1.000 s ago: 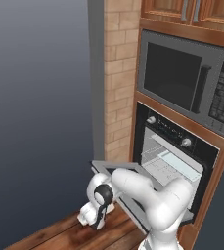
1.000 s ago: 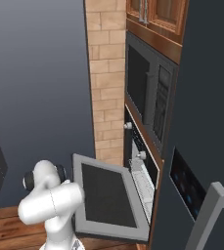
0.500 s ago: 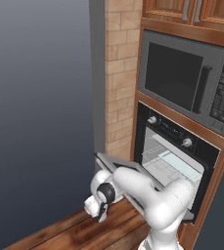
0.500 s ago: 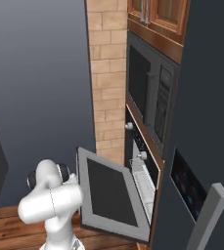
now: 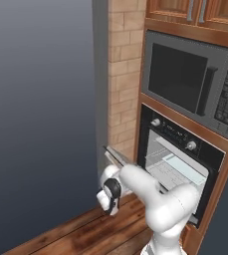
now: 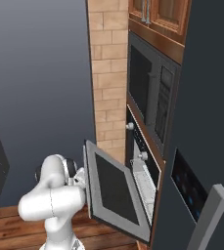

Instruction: Take the baked cake out of the oven and place it on the plate for cooling. Then close the oven door.

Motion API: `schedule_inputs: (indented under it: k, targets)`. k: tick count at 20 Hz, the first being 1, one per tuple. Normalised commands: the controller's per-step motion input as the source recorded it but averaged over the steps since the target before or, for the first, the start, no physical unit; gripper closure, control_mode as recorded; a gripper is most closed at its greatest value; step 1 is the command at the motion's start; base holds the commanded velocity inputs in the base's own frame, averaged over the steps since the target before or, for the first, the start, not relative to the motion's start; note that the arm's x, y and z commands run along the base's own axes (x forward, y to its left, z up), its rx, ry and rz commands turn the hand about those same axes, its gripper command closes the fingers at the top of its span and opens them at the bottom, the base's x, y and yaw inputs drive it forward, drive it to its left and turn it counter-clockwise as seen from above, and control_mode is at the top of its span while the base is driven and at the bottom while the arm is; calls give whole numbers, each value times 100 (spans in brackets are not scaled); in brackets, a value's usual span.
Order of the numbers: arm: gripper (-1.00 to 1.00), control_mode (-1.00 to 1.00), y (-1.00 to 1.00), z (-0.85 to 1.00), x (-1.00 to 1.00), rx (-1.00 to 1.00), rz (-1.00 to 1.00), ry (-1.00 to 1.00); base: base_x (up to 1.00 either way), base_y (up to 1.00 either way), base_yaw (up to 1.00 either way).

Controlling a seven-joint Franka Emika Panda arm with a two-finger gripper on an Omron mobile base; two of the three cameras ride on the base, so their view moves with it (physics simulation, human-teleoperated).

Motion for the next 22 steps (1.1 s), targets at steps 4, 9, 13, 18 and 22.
schedule_inputs:
  k: [4, 9, 13, 18, 22]
  targets:
    - [-100, -100, -100, 81, 2, 2, 2, -4, 0, 0, 0]
    - [-100, -100, -100, 80, 2, 9, 9, 0, 0, 0, 0]
    - [-100, -100, -100, 67, 2, 14, 15, 0, 0, 0, 0]
    - [-100, -100, -100, 54, 3, 18, 18, 0, 0, 0, 0]
    - [-100, -100, -100, 39, 0, 14, 17, 0, 0, 0, 0]
